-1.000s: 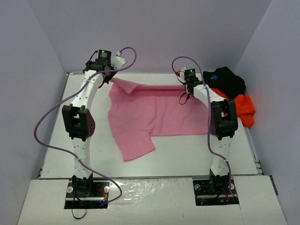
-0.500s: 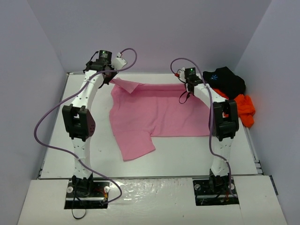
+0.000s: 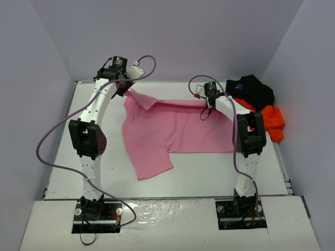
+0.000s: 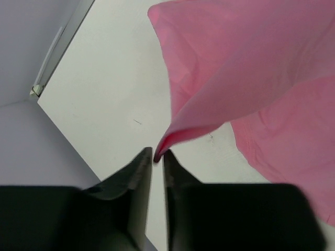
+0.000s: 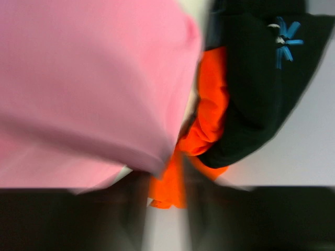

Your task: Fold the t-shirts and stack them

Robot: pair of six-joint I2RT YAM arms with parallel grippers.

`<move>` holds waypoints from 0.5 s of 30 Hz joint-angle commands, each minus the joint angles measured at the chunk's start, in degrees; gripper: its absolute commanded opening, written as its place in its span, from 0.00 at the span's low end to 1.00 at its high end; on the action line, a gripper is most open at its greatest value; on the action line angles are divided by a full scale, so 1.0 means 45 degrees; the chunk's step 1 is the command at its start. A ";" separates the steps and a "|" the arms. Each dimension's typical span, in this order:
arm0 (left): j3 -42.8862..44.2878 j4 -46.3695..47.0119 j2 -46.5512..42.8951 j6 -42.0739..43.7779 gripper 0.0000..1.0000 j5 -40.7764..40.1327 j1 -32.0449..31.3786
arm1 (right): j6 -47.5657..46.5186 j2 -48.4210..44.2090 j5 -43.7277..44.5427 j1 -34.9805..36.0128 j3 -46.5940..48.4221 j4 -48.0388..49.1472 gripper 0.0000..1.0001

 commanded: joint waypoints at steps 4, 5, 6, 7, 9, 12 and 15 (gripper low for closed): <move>0.0401 -0.1464 -0.2222 0.0089 0.62 0.1501 -0.0041 | -0.0189 -0.0986 -0.1320 0.0333 -0.0810 -0.3512 0.58; 0.0395 -0.1669 -0.2383 0.0094 0.73 0.1632 -0.0041 | -0.0239 -0.1063 -0.1425 0.0340 -0.1003 -0.3575 0.67; 0.0373 -0.1887 -0.2575 0.0140 0.87 0.1784 -0.0040 | -0.0316 -0.1153 -0.1527 0.0352 -0.1197 -0.3677 0.77; 0.0282 -0.1887 -0.2590 0.0087 0.87 0.1771 -0.0021 | -0.0303 -0.1157 -0.1544 0.0348 -0.1209 -0.3679 0.77; 0.0210 -0.1816 -0.2855 0.0069 0.87 0.1824 -0.0003 | -0.0003 -0.1210 -0.1880 0.0260 -0.1015 -0.3697 0.76; 0.0577 -0.1351 -0.2772 -0.0008 0.87 0.1584 0.0017 | 0.0366 -0.1500 -0.2356 0.0073 -0.0256 -0.3654 0.72; 0.1827 -0.0993 -0.1980 0.0013 0.87 0.1398 0.0012 | 0.1215 -0.1342 -0.2539 -0.0333 0.1447 -0.3261 0.46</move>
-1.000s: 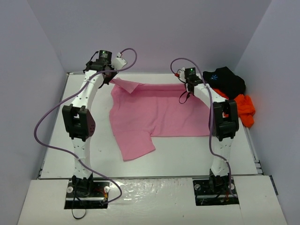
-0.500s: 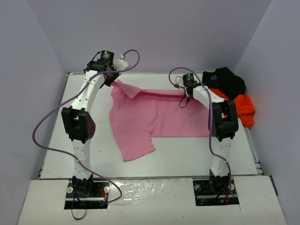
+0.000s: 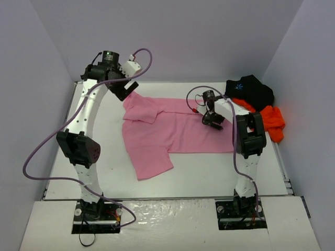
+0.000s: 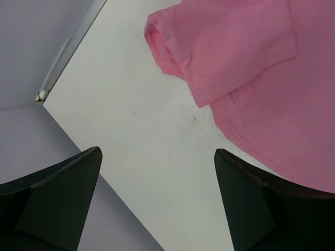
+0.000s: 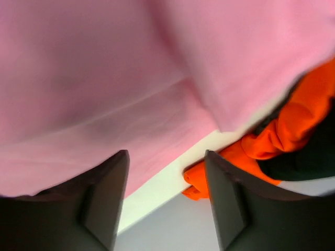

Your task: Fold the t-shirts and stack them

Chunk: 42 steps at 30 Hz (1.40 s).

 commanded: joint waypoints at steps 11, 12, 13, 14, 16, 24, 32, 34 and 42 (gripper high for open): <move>0.5407 0.1793 0.4457 -0.0355 0.00 0.0264 -0.0118 | 0.2580 0.1049 0.0303 -0.0858 0.4857 0.0697 0.00; 0.5475 0.1827 0.4689 -0.0355 0.00 0.0424 -0.0157 | 0.2694 0.1201 0.0212 -0.0858 0.4962 0.0745 0.00; 0.5543 0.1856 0.4923 -0.0355 0.00 0.0590 -0.0196 | 0.2812 0.1357 0.0124 -0.0858 0.5069 0.0794 0.00; 0.5618 0.1858 0.5096 -0.0409 0.00 0.0598 -0.0198 | 0.2961 0.1490 0.0084 -0.0858 0.5218 0.0760 0.00; 0.5774 0.1924 0.5493 -0.0597 0.00 0.0798 -0.0181 | 0.3173 0.1884 -0.0086 -0.0841 0.5447 0.0790 0.00; 0.6493 0.1867 0.6242 -0.1038 0.00 0.1535 -0.0178 | 0.3715 0.2995 -0.0192 -0.0711 0.6158 0.0991 0.00; 0.6462 0.1392 0.6280 -0.0882 0.00 0.1964 -0.0178 | 0.3653 0.2433 0.0247 -0.0721 0.5265 0.1255 0.00; 0.6332 0.1486 0.6185 -0.0867 0.00 0.1946 -0.0178 | 0.3483 0.2085 0.0719 -0.0728 0.4919 0.1730 0.00; 0.6301 0.0874 0.6044 -0.0813 0.00 0.2714 -0.0303 | 0.3071 0.1600 0.1436 -0.0850 0.4572 0.1987 0.00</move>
